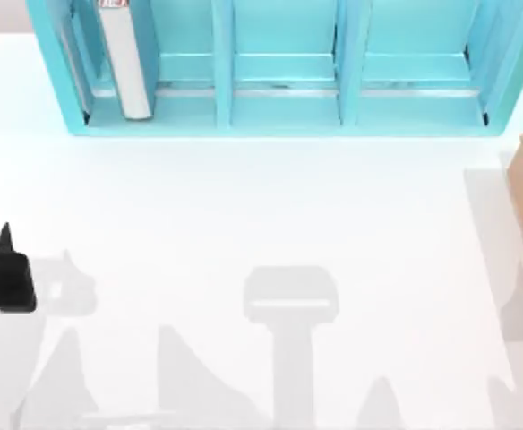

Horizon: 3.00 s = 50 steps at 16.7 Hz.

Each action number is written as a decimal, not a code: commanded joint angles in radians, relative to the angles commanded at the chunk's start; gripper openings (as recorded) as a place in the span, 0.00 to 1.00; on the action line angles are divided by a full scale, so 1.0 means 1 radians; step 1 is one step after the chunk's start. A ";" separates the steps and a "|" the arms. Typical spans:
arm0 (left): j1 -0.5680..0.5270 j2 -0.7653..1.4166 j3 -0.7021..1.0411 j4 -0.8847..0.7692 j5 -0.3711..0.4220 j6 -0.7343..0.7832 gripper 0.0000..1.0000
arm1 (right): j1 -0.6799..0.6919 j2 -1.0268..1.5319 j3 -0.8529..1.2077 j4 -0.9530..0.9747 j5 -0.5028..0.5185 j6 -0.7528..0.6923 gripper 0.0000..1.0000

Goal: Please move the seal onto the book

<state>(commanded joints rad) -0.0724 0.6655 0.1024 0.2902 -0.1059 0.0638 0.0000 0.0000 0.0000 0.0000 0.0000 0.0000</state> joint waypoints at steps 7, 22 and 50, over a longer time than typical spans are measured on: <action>-0.102 0.721 0.226 0.420 -0.083 0.027 1.00 | 0.000 0.000 0.000 0.000 0.000 0.000 1.00; -0.247 1.419 0.612 0.950 -0.142 -0.053 1.00 | 0.000 0.000 0.000 0.000 0.000 0.000 1.00; -0.192 1.689 1.101 0.766 -0.085 -0.067 0.85 | 0.000 0.000 0.000 0.000 0.000 0.000 1.00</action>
<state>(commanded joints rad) -0.2647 2.3543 1.2029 1.0560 -0.1914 -0.0029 0.0000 0.0000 0.0000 0.0000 0.0000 0.0000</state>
